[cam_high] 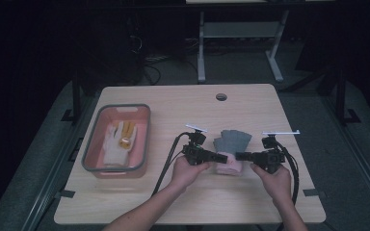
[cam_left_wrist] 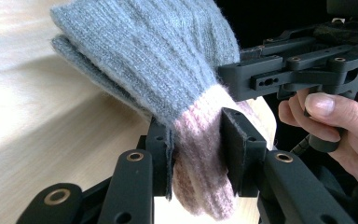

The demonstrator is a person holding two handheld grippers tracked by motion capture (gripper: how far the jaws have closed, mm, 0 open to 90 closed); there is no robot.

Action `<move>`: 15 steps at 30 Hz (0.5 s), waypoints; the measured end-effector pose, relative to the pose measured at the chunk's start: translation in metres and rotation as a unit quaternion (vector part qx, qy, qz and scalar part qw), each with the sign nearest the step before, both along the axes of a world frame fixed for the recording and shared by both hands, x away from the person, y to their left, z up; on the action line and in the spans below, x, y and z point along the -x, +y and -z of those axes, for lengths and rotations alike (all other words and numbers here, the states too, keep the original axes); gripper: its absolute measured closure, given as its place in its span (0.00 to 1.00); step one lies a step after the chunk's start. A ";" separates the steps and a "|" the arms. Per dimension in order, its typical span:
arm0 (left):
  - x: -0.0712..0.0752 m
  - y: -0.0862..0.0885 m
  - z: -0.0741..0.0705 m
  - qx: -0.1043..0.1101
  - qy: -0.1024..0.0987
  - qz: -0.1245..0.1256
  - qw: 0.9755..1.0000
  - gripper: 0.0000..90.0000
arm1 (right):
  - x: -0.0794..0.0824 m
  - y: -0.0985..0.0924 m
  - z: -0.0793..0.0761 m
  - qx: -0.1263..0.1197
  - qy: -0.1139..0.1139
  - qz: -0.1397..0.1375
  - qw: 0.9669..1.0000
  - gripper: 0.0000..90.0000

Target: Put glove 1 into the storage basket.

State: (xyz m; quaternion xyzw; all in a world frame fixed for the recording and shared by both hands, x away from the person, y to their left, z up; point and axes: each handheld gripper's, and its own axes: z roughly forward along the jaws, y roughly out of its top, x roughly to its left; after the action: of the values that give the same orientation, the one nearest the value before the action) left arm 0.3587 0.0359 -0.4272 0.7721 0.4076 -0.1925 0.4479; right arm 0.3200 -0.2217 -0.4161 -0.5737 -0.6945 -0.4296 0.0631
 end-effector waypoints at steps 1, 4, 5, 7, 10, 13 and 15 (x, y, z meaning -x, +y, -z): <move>0.000 0.003 -0.002 0.001 -0.002 -0.001 1.000 0.73 | 0.000 0.001 -0.001 0.000 -0.001 -0.002 1.000 0.83; 0.001 0.008 -0.007 0.001 -0.006 -0.003 1.000 0.73 | -0.002 0.005 -0.005 -0.007 -0.003 -0.007 1.000 0.83; 0.001 0.011 -0.009 0.000 -0.009 -0.003 1.000 0.73 | -0.003 0.007 -0.006 -0.007 -0.004 -0.008 1.000 0.83; 0.001 0.015 -0.012 0.000 -0.011 -0.005 1.000 0.73 | -0.004 0.012 -0.009 -0.006 -0.009 -0.014 1.000 0.83; 0.002 0.022 -0.018 -0.002 -0.016 -0.008 1.000 0.73 | -0.006 0.017 -0.014 -0.008 -0.010 -0.019 1.000 0.83; 0.002 0.028 -0.023 -0.001 -0.020 -0.009 1.000 0.73 | -0.008 0.023 -0.018 -0.014 -0.012 -0.025 1.000 0.83; 0.002 0.032 -0.026 -0.002 -0.022 -0.011 1.000 0.73 | -0.009 0.027 -0.020 -0.014 -0.014 -0.027 0.999 0.83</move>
State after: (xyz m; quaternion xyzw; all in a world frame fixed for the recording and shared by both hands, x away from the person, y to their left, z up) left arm 0.3564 0.0677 -0.4013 0.7725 0.4065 -0.1700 0.4572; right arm 0.3291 -0.1952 -0.3956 -0.5475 -0.7045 -0.4457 0.0731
